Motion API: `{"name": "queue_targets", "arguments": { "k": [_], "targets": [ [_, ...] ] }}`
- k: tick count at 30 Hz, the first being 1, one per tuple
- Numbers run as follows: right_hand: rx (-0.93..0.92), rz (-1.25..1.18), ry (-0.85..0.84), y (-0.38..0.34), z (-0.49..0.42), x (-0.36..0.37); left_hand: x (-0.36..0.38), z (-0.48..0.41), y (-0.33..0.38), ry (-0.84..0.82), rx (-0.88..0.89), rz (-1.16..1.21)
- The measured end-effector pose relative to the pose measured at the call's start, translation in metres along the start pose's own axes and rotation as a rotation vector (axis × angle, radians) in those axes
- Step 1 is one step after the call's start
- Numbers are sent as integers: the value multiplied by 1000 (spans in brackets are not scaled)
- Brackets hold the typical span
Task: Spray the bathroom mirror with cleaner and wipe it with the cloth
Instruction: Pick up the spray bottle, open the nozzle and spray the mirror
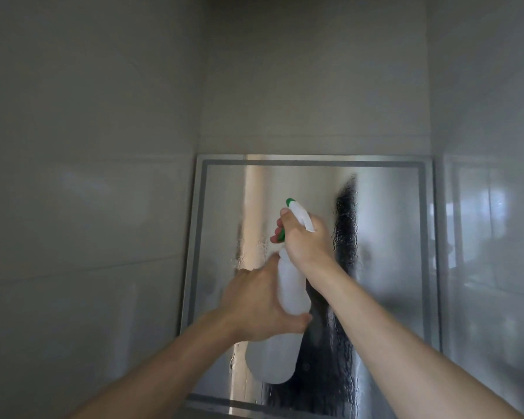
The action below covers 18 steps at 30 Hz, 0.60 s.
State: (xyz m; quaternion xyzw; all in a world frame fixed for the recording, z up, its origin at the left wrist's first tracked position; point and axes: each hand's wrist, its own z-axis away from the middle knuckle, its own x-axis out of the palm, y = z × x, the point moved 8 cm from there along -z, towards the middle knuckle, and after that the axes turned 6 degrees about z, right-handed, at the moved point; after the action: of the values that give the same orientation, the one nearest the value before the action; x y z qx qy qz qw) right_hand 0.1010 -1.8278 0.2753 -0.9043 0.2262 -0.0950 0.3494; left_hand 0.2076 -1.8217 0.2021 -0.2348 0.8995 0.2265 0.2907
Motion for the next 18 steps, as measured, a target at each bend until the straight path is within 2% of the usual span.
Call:
{"name": "queue_targets", "arguments": {
  "k": [9, 18],
  "targets": [
    [-59, 22, -83, -35, -19, 27, -32, -10, -5, 25, -63, -6],
    [109, 98, -105, -26, -18, 49, -46, -2, -22, -13, -110, 63]
  ]
}}
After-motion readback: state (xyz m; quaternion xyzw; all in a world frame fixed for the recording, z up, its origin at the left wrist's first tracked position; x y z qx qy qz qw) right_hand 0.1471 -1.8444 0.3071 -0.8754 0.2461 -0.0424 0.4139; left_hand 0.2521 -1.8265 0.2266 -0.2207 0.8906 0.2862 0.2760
